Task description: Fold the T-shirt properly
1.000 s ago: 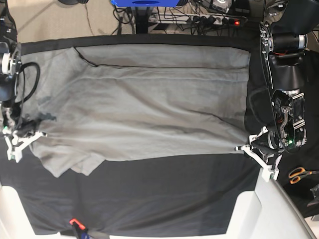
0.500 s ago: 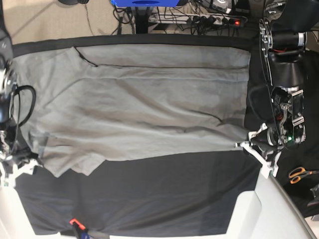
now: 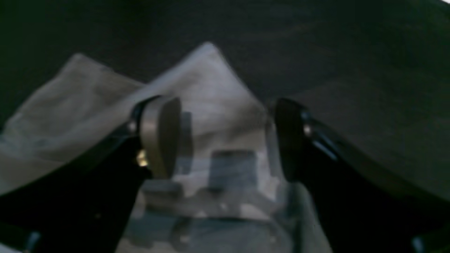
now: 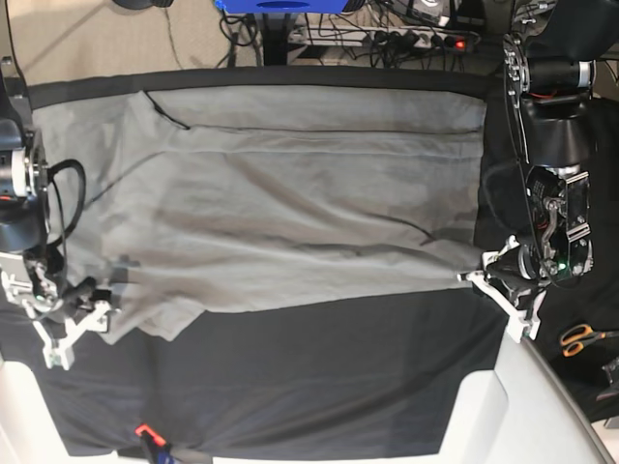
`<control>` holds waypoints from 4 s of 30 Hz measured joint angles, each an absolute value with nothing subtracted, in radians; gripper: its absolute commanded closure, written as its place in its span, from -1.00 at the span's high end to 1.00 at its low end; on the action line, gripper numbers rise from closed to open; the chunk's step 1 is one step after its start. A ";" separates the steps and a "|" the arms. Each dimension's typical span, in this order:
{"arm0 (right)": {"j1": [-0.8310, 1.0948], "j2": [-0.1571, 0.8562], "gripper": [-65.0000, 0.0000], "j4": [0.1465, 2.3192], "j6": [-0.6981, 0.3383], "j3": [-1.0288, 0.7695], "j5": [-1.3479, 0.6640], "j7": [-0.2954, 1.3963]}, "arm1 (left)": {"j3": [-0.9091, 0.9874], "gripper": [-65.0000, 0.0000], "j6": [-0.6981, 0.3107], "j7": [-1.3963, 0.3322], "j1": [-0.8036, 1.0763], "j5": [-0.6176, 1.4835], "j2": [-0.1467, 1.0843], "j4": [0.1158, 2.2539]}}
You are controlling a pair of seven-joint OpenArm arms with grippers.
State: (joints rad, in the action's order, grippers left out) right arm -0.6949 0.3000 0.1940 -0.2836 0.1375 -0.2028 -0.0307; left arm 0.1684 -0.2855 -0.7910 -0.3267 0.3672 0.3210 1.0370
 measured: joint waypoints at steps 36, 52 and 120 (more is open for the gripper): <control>-0.646 0.360 0.03 0.208 -0.115 -0.051 -0.209 -0.044 | 0.168 -1.00 -0.285 -0.798 -0.304 0.367 0.323 1.037; -0.506 0.363 0.17 0.281 -0.199 -0.063 -0.216 0.024 | 0.168 -1.00 -0.287 -0.797 -0.305 0.367 0.322 1.037; -0.665 0.311 0.19 0.107 -0.198 0.009 -0.204 -0.061 | 0.168 -1.00 -0.287 -0.798 -0.249 0.368 0.340 1.114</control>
